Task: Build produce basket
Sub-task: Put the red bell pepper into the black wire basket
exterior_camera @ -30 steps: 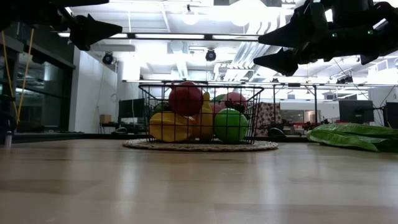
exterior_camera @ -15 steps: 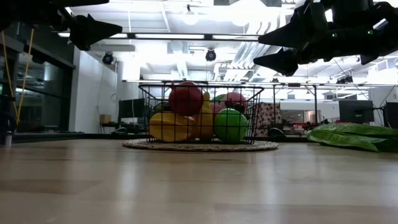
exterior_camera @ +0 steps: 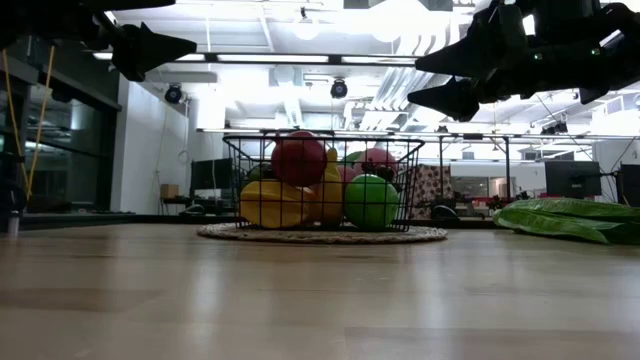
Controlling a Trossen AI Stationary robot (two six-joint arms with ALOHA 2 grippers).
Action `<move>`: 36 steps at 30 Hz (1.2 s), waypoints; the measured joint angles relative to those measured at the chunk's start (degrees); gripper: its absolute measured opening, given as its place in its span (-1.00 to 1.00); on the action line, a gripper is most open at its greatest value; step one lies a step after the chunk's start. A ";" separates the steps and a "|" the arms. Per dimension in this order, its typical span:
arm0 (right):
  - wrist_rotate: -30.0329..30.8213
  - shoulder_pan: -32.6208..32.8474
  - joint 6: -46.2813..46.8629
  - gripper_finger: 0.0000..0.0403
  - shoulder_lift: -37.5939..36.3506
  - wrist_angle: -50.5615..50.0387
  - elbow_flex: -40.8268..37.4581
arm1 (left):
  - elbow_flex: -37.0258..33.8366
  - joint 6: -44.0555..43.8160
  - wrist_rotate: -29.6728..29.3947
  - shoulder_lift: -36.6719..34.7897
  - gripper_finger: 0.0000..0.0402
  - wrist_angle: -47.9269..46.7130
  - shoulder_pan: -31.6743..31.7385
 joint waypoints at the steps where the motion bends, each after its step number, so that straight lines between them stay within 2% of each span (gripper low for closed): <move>1: 0.00 0.01 0.00 0.95 0.00 0.00 -0.02 | 0.00 0.00 0.00 0.00 0.92 -0.01 0.00; 17: 0.00 0.00 0.00 0.95 0.00 0.00 0.00 | 0.02 -0.03 0.02 0.00 0.92 -0.02 0.00; 22: 0.00 0.00 0.01 0.95 0.00 0.02 -0.01 | 0.22 -5.66 0.50 0.00 0.92 -0.57 0.02; 25: 0.00 0.01 0.07 0.95 0.00 0.02 -0.01 | 3.90 -10.86 2.53 0.76 0.92 -9.18 0.00; 29: 0.00 0.01 0.17 0.95 0.00 0.03 0.00 | 11.53 -19.27 3.83 6.52 0.91 -26.35 -0.89; 32: 0.02 0.01 0.04 0.95 0.00 0.04 -0.02 | 18.88 -27.33 9.84 12.67 0.91 -41.29 -1.83; 36: 0.02 0.01 0.04 0.95 0.00 0.04 0.00 | 29.09 -43.41 19.51 22.51 0.91 -64.07 -4.13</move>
